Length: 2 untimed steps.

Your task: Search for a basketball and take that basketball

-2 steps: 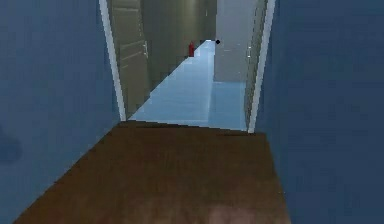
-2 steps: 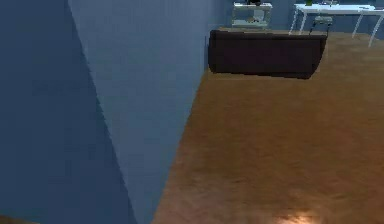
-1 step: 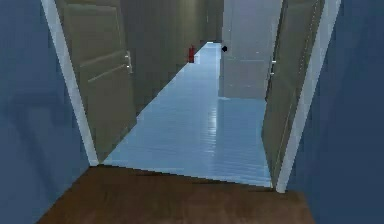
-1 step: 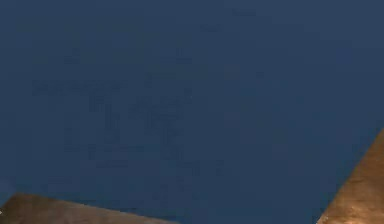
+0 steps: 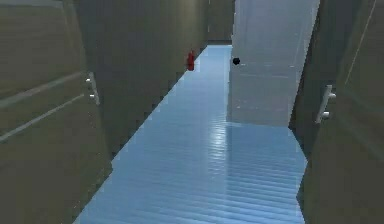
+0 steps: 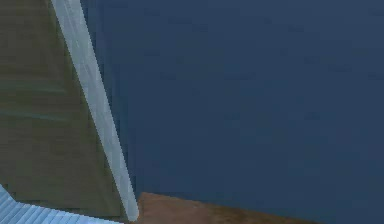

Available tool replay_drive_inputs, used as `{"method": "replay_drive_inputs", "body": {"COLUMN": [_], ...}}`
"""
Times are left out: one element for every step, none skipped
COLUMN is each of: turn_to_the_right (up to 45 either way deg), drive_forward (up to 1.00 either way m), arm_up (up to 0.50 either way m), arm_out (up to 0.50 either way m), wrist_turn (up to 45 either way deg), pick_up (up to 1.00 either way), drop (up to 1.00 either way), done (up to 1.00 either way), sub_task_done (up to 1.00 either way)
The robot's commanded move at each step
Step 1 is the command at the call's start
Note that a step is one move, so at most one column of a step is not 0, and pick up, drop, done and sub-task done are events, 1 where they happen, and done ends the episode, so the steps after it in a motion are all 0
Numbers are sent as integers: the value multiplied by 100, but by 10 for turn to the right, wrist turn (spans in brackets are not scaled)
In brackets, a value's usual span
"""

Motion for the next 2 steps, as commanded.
{"method": "replay_drive_inputs", "body": {"turn_to_the_right": [0, 0], "drive_forward": [100, 100], "arm_up": [0, 0], "arm_out": [0, 0], "wrist_turn": [0, 0], "pick_up": [0, 0], "drop": [0, 0], "done": [0, 0], "sub_task_done": [0, 0]}}
